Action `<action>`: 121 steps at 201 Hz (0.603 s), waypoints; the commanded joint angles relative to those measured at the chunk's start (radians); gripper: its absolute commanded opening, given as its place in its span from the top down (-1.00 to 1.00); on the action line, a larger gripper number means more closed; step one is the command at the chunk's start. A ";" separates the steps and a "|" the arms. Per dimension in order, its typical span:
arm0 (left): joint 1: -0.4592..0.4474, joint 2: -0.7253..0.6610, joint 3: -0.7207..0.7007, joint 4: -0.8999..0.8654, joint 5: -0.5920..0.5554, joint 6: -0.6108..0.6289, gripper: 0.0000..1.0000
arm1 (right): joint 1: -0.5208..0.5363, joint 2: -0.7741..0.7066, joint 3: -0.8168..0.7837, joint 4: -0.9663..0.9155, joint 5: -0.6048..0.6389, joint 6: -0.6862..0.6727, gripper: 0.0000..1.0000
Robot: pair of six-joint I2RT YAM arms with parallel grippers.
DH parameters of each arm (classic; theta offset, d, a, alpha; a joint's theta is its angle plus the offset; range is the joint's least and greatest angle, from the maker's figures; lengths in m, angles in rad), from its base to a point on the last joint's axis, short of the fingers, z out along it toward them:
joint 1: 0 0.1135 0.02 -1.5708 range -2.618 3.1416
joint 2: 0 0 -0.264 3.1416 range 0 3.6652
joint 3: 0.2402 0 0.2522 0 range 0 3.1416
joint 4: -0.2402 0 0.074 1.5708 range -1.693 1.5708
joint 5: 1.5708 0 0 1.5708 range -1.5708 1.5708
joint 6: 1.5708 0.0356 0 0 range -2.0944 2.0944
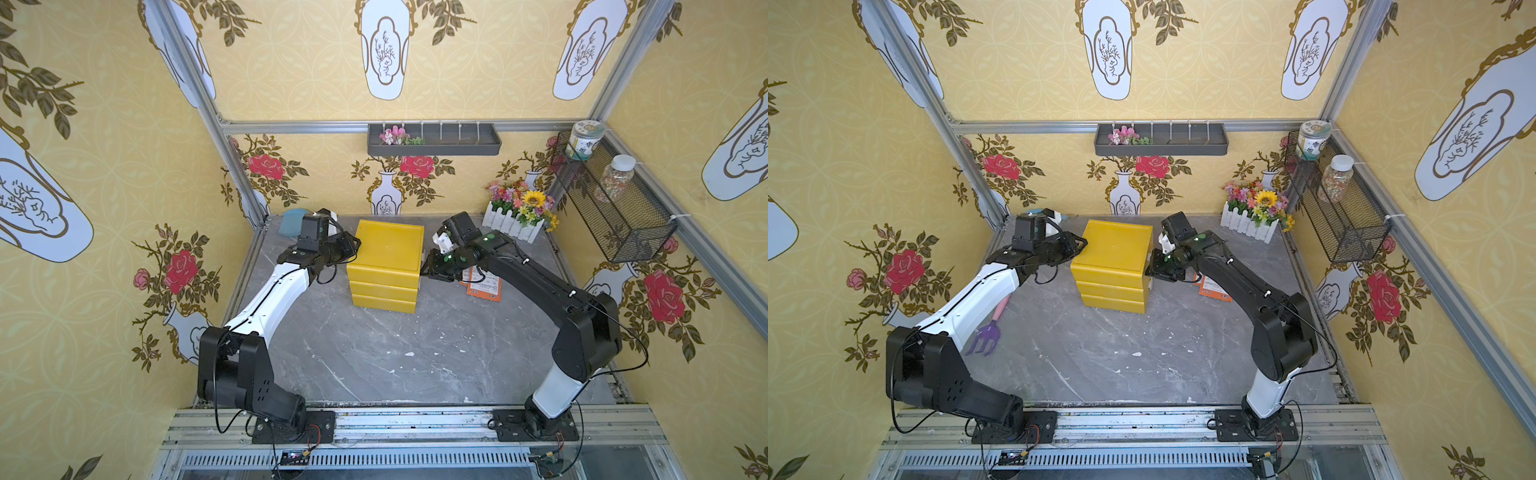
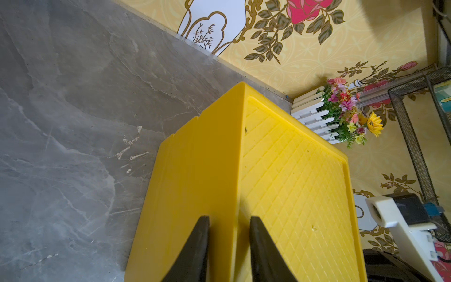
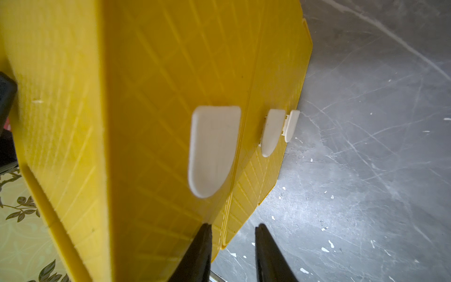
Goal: Take the seed bags out of the drawer
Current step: Adjust the storage box at the center of the board, then open the drawer in the storage box.
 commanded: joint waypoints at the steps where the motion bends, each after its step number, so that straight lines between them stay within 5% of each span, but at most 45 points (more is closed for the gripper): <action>1: -0.005 0.010 -0.038 -0.172 0.049 0.012 0.36 | -0.027 -0.039 -0.072 0.050 0.022 0.020 0.30; 40: -0.006 0.000 -0.069 -0.157 0.067 -0.001 0.36 | -0.082 -0.057 -0.195 0.185 -0.016 0.118 0.18; 121: -0.006 -0.051 -0.125 -0.144 0.066 -0.017 0.36 | -0.068 0.073 -0.091 0.248 -0.040 0.161 0.07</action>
